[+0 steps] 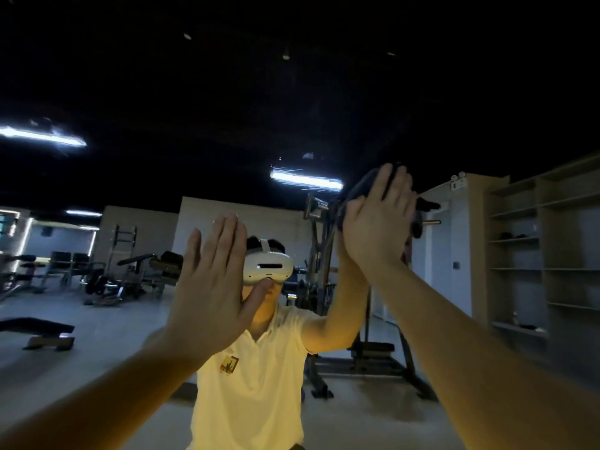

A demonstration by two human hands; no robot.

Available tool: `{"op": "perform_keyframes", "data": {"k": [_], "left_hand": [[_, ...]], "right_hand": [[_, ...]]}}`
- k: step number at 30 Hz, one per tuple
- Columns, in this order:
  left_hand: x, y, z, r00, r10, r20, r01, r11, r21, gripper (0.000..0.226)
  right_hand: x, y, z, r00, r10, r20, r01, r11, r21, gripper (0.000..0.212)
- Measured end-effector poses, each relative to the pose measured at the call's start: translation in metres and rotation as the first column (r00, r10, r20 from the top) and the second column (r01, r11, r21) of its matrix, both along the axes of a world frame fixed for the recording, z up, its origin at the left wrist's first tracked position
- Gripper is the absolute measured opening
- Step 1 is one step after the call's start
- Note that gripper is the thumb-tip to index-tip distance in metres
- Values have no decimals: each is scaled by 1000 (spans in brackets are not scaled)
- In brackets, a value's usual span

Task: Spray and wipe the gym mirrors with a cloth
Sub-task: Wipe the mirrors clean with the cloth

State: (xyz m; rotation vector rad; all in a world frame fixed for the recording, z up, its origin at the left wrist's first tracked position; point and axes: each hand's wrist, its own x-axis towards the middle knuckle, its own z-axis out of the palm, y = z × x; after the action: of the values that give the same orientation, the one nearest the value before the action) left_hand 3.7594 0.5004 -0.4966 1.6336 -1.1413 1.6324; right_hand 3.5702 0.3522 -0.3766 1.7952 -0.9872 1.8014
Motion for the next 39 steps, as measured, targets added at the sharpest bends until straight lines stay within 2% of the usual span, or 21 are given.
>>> {"op": "perform_keyframes", "data": {"k": [4,6,10,13,18,25,28,32,34,36,39], "left_hand": [[1,2,1,999,36,12,-37,999,12,88],[1,3,1,998,55,18,-55,998,25,89],[-3,4,1,998,56,9,-56,998,7,89],[-17,-2,4,999,32,12,-31,999,-28,89],[-59,-39,19,999,-16,31,17,999,-27,87],[-86,-77,23,999,44,-26,-45,999,-28,97],[-90,-83,21,997,42,-57,-45,998,-54,100],[-90,-82,21,998,34,-53,-37,998,-56,100],[-89,-78,21,998,37,-43,-39,998,-50,100],[-90,-74,21,999,33,-29,-35,998,-52,98],[-93,-67,14,999,16,-34,-18,999,-51,94]], "right_hand": [[56,48,-5,970,34,-242,-87,973,-215,71],[75,64,-11,934,39,-356,-143,952,-272,70],[66,55,-13,900,14,-437,-171,931,-323,68],[37,30,-7,921,-7,-388,-136,931,-339,68],[-20,-19,7,959,9,-285,-91,957,-277,68],[-111,-99,0,986,0,-169,-32,981,-190,68],[-134,-122,-10,998,3,-57,-10,992,-125,68],[-144,-134,-20,984,17,176,-22,999,27,70],[-135,-125,-21,974,24,227,-45,995,87,71],[-118,-104,-19,980,26,200,-43,996,84,72],[-80,-61,-24,999,20,-32,-21,999,-43,74]]}}
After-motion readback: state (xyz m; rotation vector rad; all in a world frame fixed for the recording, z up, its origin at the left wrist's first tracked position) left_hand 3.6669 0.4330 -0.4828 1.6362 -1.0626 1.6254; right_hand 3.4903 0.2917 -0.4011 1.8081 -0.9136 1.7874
